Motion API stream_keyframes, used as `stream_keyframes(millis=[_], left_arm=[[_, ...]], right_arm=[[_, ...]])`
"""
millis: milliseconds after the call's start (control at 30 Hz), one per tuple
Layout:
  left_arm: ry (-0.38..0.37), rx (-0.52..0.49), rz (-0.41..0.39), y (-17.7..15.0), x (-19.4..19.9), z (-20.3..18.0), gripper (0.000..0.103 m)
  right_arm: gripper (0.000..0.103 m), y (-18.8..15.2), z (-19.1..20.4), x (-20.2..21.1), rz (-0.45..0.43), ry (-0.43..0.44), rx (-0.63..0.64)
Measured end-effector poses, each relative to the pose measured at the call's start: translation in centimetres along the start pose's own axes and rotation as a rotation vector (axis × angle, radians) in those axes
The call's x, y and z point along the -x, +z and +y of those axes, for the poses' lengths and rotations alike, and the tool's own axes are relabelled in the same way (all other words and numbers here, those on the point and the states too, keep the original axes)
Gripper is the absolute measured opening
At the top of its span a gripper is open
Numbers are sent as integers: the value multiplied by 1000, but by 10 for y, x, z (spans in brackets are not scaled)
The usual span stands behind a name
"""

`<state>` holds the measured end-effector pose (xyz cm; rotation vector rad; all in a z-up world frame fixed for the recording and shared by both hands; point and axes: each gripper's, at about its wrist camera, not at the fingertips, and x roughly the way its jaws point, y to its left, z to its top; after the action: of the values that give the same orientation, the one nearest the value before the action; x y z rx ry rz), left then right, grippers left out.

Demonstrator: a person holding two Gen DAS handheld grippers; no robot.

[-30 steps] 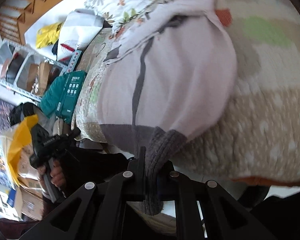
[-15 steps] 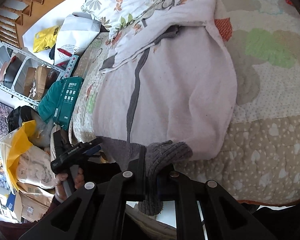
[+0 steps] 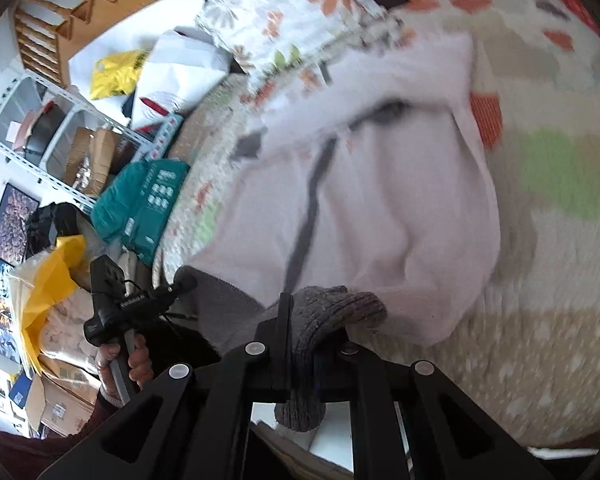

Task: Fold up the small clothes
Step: 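Lift the grey hem with both tools and fold it toward the collar, then open both tools and release the folded hem onto the sweatshirt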

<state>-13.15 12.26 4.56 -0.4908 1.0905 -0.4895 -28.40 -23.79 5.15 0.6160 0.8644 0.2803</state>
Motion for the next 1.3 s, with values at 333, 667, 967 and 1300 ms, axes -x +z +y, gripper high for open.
stream_keyframes(millis=[333,667,967,1300], left_arm=[[-10,10,-66,166,-97,-55,7],[-41,120,-34,227,-172,-37,10],[-117,315,-89,240,-176,-18,54],[178,-7,-62,221,-141,-45,58]], right_arm=[[8,148,-38,-34,-154,-54,-108],[11,215,-146,-88,-188,56,-385],[56,230,-197,-77,-295,14,-542],[56,231,-102,-88,-205,-210,-127]])
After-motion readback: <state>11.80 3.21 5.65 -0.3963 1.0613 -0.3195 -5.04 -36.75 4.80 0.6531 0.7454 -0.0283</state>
